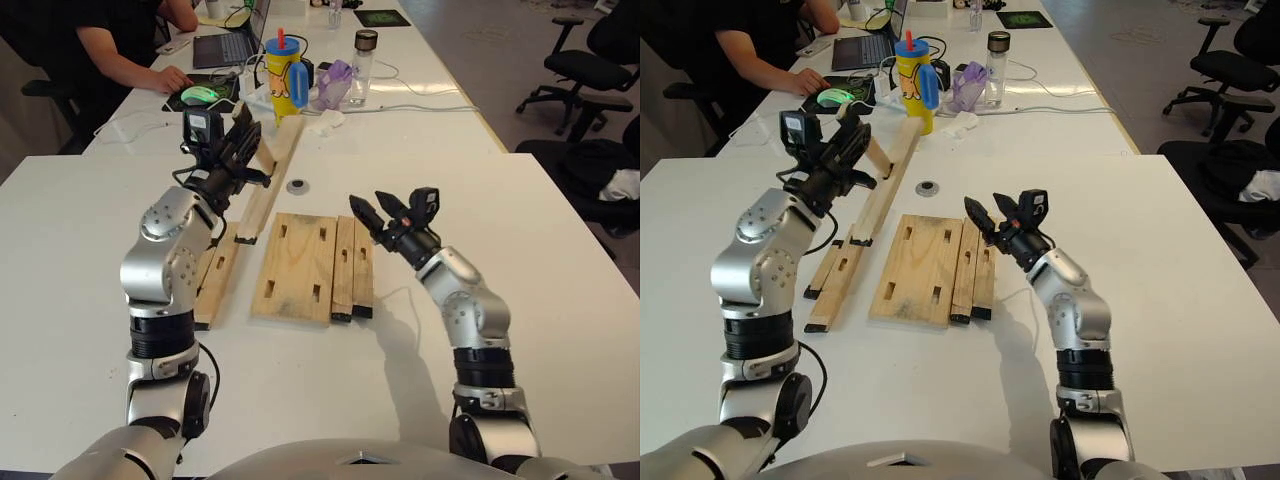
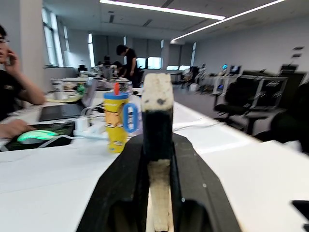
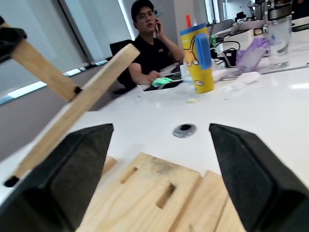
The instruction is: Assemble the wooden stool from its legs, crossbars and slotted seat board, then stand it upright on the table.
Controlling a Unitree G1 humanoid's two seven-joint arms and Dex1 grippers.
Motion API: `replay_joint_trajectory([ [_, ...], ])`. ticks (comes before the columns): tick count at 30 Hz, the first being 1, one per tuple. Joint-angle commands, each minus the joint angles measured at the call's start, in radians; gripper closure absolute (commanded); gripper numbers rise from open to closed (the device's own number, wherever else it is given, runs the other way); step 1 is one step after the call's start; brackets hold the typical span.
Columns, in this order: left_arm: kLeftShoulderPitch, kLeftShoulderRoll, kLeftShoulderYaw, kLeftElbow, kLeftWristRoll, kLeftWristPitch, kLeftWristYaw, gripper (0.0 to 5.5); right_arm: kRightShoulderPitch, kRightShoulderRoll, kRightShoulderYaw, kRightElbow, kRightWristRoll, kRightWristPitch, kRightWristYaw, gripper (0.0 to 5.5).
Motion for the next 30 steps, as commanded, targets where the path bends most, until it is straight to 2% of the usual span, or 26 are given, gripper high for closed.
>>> replay_joint_trajectory([
  [1,-0.063,0.039,0.147,0.088,-0.278,0.132,-0.133,5.1,-0.08,-0.062,-0.112,0.029,0.257,0.212,0.086,1.04],
  [5,-0.116,0.079,0.216,0.161,-0.509,0.285,-0.222,5.1,-0.07,-0.115,-0.177,0.044,0.456,0.369,0.172,0.41],
  [8,-0.133,0.093,0.25,0.203,-0.638,0.364,-0.245,5.1,-0.086,-0.116,-0.202,0.064,0.526,0.417,0.164,0.1],
  [13,-0.142,0.096,0.235,0.261,-0.736,0.437,-0.266,5.1,-0.124,-0.101,-0.26,0.087,0.711,0.494,0.118,0.1],
  [20,-0.133,0.08,0.19,0.263,-0.787,0.476,-0.258,5.1,-0.134,-0.105,-0.247,0.057,0.795,0.522,0.093,0.1],
  [25,-0.127,0.079,0.16,0.261,-0.799,0.488,-0.26,5.1,-0.135,-0.109,-0.222,0.051,0.781,0.509,0.082,0.1],
  [30,-0.126,0.088,0.154,0.27,-0.812,0.493,-0.258,5.1,-0.111,-0.126,-0.205,0.027,0.781,0.514,0.111,0.99],
])
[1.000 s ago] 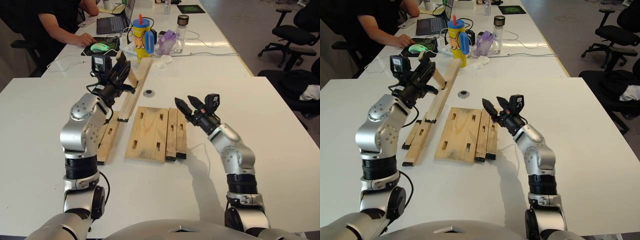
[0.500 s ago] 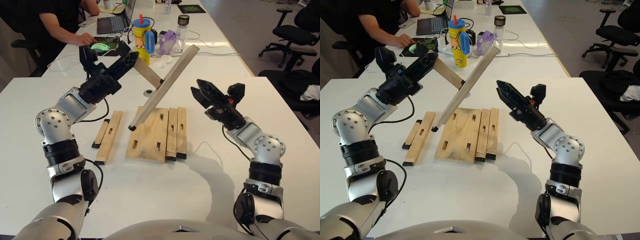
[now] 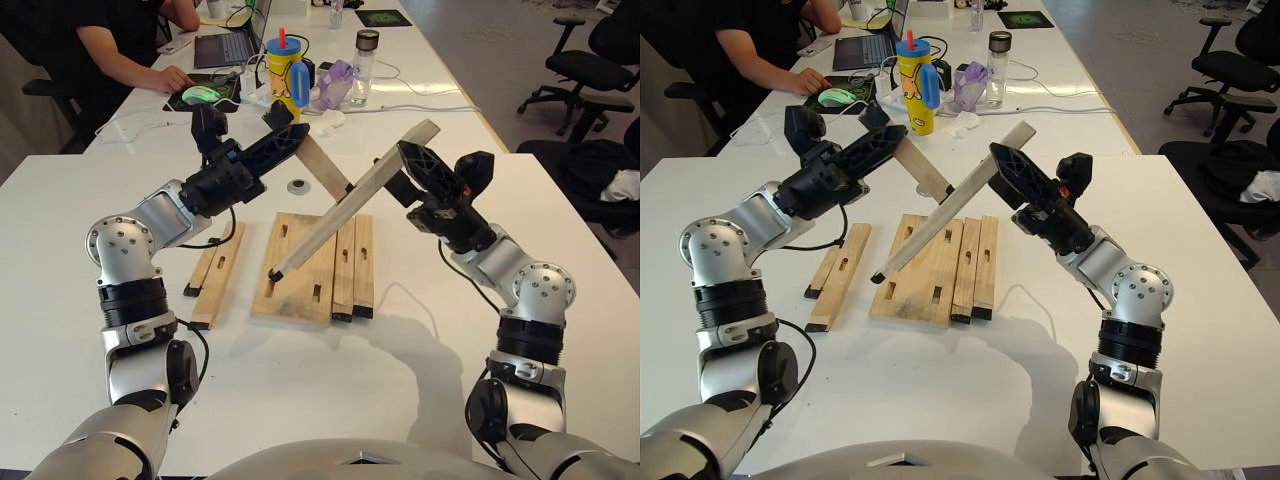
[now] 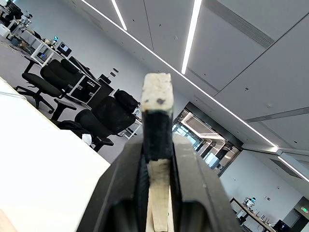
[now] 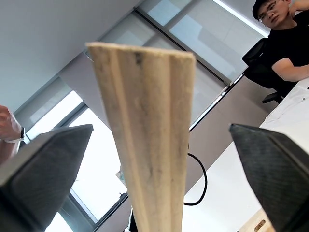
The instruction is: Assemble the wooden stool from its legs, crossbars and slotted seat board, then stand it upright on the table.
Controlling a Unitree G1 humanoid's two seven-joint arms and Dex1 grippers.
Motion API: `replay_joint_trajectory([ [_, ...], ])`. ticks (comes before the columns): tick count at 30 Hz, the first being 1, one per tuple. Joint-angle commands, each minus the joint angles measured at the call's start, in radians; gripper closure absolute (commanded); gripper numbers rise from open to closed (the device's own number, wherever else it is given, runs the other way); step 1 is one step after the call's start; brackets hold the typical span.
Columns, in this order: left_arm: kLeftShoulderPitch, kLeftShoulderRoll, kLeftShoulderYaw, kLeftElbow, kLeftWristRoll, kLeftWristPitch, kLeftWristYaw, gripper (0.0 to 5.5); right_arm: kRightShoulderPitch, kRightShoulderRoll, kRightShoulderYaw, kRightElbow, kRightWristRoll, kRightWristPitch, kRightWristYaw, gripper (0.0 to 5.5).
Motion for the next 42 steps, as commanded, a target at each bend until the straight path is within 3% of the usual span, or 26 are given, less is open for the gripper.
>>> replay_joint_trajectory([
  [1,-0.011,0.01,-0.003,0.016,-0.02,0.012,0.004,5.1,0.007,-0.02,0.014,-0.041,0.005,-0.001,0.024,1.1],
  [14,-0.021,0.026,-0.017,0.011,-0.034,0.026,0.0,5.1,0.006,-0.024,0.029,-0.04,-0.009,-0.031,0.079,3.11],
  [18,-0.027,0.029,-0.015,0.007,-0.039,0.009,-0.003,5.1,0.008,-0.025,0.036,-0.033,-0.017,-0.038,0.087,3.46],
  [19,-0.028,0.031,-0.015,0.007,-0.034,0.001,-0.003,4.74,0.007,-0.026,0.038,-0.031,-0.018,-0.04,0.089,3.46],
  [28,-0.076,0.008,0.082,0.087,-0.118,-0.061,0.071,3.51,0.022,-0.041,0.045,-0.017,-0.029,-0.042,0.103,3.46],
  [42,-0.081,0.112,0.182,0.184,-0.071,-0.203,0.067,1.44,0.038,-0.104,0.029,-0.01,-0.115,-0.092,0.15,3.46],
])
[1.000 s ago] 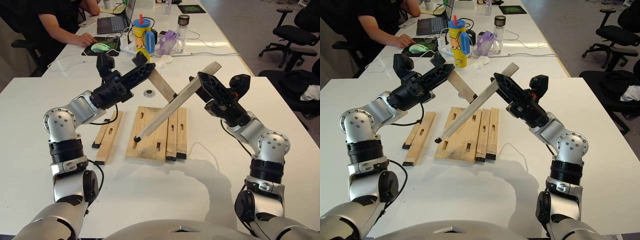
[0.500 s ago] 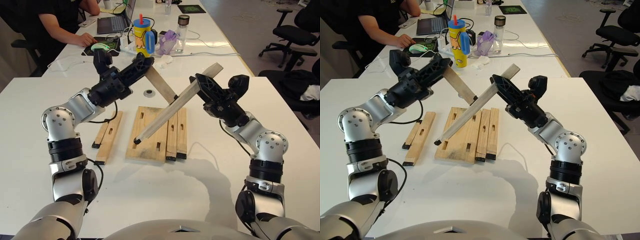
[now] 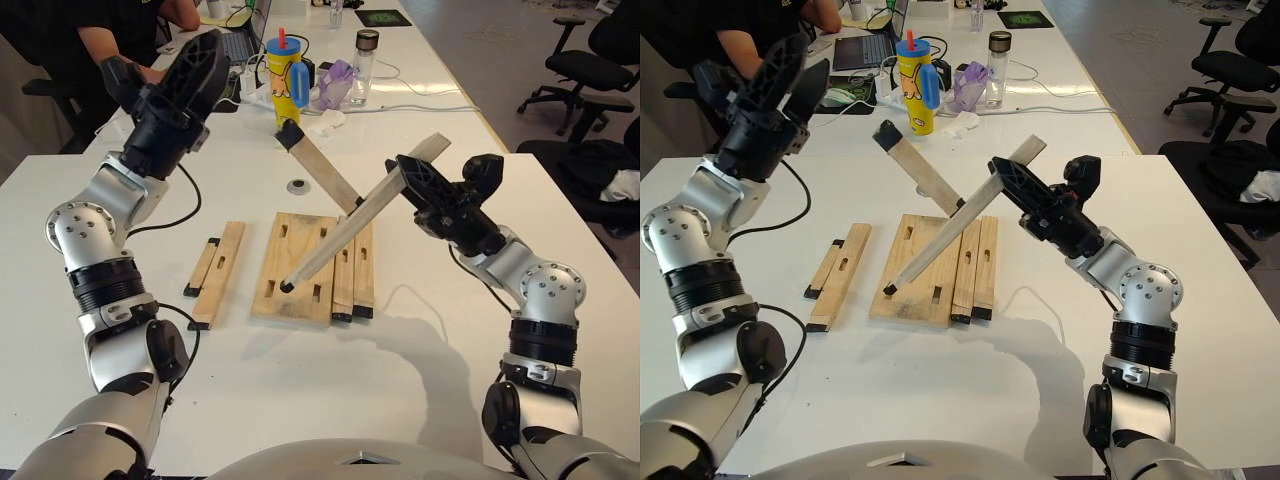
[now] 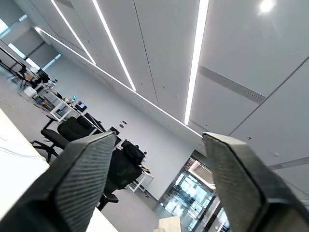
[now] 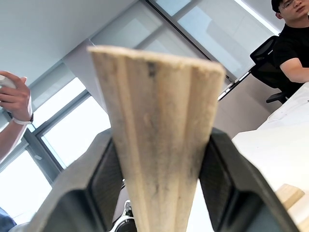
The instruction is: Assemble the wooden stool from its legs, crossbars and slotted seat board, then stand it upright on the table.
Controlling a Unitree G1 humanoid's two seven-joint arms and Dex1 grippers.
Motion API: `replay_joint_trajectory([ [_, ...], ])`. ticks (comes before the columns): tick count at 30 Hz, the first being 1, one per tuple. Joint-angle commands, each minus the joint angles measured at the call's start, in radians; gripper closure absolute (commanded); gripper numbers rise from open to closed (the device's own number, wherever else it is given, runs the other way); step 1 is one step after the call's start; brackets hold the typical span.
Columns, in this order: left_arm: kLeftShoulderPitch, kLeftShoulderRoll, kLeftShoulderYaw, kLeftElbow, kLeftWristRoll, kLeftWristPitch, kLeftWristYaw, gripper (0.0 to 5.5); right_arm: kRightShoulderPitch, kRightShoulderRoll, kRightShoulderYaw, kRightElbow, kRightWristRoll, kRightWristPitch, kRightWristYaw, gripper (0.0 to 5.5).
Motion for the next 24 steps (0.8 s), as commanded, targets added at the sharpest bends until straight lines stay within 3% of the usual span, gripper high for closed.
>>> replay_joint_trajectory([
  [1,0.018,0.043,0.014,0.027,0.044,-0.036,-0.014,1.31,0.031,-0.032,-0.013,-0.025,-0.069,-0.059,0.026,3.46],
  [5,0.086,0.093,-0.012,-0.012,0.099,-0.033,-0.062,0.73,0.032,-0.078,-0.051,0.009,-0.054,-0.044,0.057,3.46],
  [7,0.161,0.116,-0.059,-0.08,0.144,-0.023,-0.096,0.7,0.023,-0.098,-0.094,0.048,-0.036,-0.048,0.056,3.46],
  [11,0.353,0.182,-0.298,-0.336,0.299,-0.034,-0.23,0.7,-0.044,-0.128,-0.19,0.175,-0.045,-0.106,0.006,3.46],
  [14,0.453,0.239,-0.578,-0.469,0.553,-0.192,-0.345,0.7,-0.098,-0.144,-0.233,0.266,-0.09,-0.181,-0.026,3.46],
  [17,0.484,0.286,-0.799,-0.478,0.829,-0.412,-0.425,0.7,-0.108,-0.146,-0.194,0.268,-0.196,-0.271,-0.033,3.46],
  [20,0.485,0.312,-0.918,-0.422,1.038,-0.594,-0.447,0.7,-0.06,-0.113,-0.136,0.152,-0.249,-0.314,0.01,3.46],
  [24,0.508,0.332,-0.951,-0.397,1.156,-0.7,-0.451,0.7,-0.029,-0.102,-0.119,0.111,-0.197,-0.258,0.096,3.46],
])
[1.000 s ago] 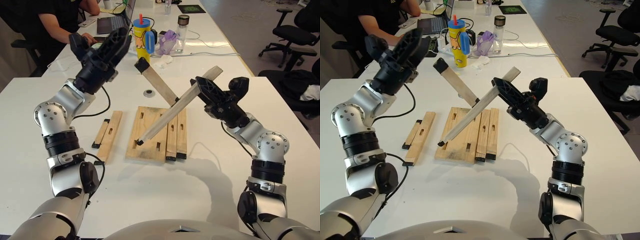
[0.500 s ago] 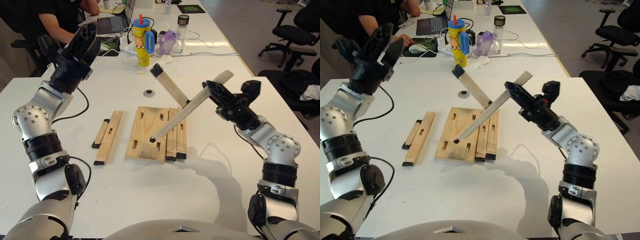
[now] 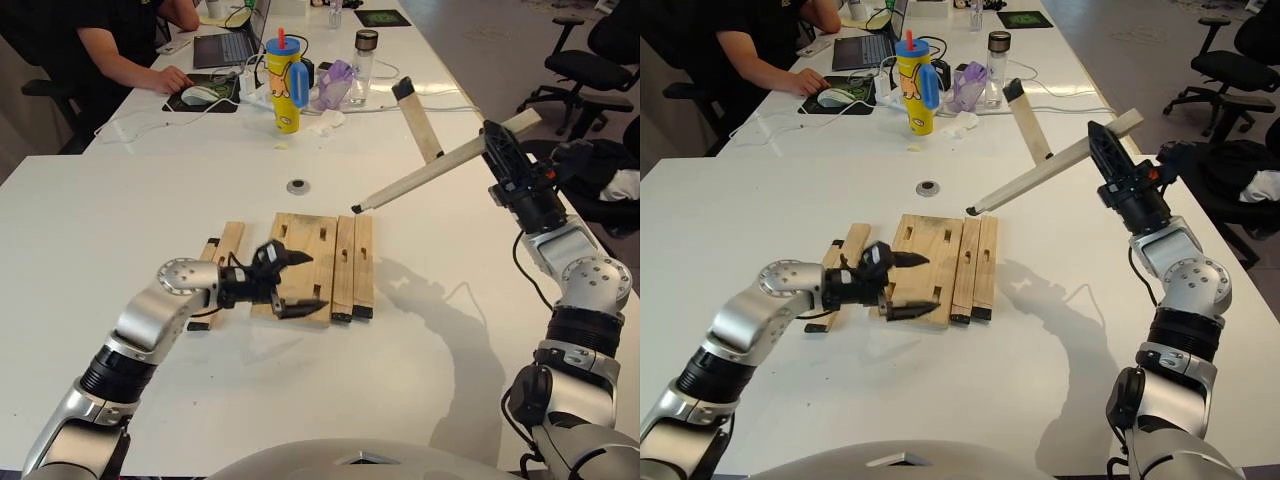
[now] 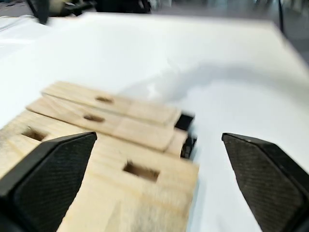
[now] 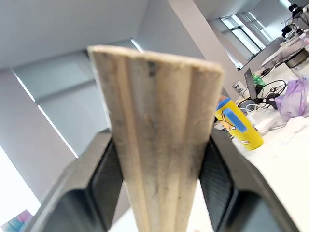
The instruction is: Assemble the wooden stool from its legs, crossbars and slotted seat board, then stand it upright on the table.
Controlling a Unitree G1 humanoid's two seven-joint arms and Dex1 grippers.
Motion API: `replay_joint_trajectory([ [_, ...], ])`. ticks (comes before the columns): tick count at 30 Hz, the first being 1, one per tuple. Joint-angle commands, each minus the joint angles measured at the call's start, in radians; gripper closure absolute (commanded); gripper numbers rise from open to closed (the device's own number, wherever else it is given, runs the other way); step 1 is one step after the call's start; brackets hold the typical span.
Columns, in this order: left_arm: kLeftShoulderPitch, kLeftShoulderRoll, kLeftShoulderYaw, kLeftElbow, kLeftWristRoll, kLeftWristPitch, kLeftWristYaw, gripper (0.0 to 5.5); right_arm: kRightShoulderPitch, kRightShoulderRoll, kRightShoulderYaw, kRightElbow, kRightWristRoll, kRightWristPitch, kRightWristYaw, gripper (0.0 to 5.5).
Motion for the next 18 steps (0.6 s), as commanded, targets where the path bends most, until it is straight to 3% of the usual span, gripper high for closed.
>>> replay_joint_trajectory([
  [1,0.028,0.045,-0.044,0.04,0.146,-0.133,-0.009,0.7,0.026,0.019,0.012,-0.051,0.049,0.045,0.09,3.46],
  [8,0.033,0.034,-0.064,0.151,0.288,-0.286,0.009,0.7,0.054,0.038,0.029,-0.107,0.073,0.07,0.162,3.46],
  [18,-0.007,0.021,-0.086,0.325,0.413,-0.333,0.024,0.7,0.079,0.02,0.22,-0.114,-0.186,-0.087,0.317,3.46],
])
